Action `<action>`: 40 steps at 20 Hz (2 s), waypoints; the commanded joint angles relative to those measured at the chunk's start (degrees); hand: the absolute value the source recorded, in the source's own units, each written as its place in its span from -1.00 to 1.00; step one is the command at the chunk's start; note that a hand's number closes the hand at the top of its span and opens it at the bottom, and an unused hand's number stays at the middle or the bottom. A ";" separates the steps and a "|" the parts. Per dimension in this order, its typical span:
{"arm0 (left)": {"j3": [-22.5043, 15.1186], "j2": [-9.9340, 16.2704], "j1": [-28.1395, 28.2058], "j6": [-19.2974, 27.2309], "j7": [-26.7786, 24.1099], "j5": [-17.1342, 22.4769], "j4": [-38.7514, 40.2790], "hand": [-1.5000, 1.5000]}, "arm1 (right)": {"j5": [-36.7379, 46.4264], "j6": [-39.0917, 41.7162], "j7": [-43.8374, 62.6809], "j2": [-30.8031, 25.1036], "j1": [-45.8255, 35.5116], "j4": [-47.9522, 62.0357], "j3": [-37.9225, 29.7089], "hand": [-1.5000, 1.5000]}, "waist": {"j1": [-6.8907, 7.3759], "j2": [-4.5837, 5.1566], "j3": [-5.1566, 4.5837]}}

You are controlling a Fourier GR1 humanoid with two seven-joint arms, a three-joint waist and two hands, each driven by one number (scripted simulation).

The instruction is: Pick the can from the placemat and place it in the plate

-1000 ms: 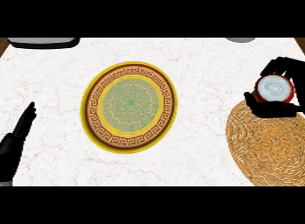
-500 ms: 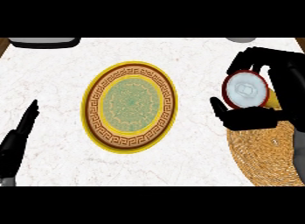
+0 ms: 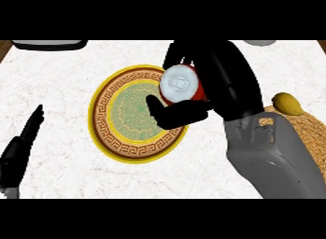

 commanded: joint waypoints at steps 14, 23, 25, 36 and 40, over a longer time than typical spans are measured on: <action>0.74 -1.03 -0.44 -1.69 -2.72 -1.26 2.26 0.00 | -12.40 -17.14 -2.46 8.44 -13.33 39.45 16.79 1.00 | 1.76 0.40 -0.01; 0.63 -1.32 -0.07 -3.10 0.75 -1.05 -1.75 0.00 | -25.17 -31.25 -2.67 8.46 -15.82 48.94 20.01 -1.00 | 1.72 0.30 0.04; 0.23 -2.27 -1.25 -1.67 -3.79 -2.41 2.13 0.00 | -27.73 -37.96 -4.81 8.46 -16.39 49.25 21.71 -1.00 | 3.21 0.77 0.00; 3.13 -1.10 3.02 -2.65 -2.63 -0.95 -0.47 0.00 | -30.14 -50.24 -12.98 6.31 -8.48 41.68 7.18 -1.00 | -0.67 -0.08 0.09; 2.03 -2.35 3.08 -1.67 -0.61 -1.97 -2.47 0.00 | -38.43 -45.48 -22.94 1.93 -1.87 34.03 -0.63 -1.00 | -0.87 0.02 0.17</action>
